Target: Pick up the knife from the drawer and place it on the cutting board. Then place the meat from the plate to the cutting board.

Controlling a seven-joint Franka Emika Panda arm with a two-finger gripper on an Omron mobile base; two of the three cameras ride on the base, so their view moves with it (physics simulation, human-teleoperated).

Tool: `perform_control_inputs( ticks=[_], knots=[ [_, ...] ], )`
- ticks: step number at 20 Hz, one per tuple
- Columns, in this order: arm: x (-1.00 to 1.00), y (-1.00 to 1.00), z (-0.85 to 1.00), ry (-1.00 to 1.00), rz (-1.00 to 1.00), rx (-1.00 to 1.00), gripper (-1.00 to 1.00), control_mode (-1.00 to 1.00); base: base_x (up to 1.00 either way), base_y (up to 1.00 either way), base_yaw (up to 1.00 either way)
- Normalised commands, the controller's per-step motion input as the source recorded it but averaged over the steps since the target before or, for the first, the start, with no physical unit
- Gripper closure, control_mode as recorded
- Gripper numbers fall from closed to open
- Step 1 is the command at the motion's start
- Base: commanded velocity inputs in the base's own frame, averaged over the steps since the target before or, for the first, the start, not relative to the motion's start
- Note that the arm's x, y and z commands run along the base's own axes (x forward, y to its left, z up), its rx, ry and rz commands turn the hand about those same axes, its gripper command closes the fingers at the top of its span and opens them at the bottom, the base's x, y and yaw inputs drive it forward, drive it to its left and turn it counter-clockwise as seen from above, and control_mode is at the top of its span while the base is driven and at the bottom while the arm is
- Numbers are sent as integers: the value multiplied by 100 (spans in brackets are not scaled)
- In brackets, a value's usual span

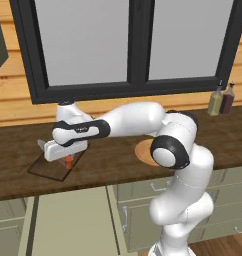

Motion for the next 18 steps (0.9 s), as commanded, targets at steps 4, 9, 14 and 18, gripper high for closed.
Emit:
perform_control_inputs(
  ticks=[4, 9, 14, 18],
  knots=[
    [22, 32, -17, 0, -8, -3, 100, -100, 0, 0, 0],
    [15, 19, -22, 0, -14, -3, 100, -100, 0, 0, 0],
    [6, 6, -11, 0, -17, -1, 100, -100, 0, 0, 0],
    [1, 0, 0, 0, -18, 0, 100, -100, 0, 0, 0]
  ],
)
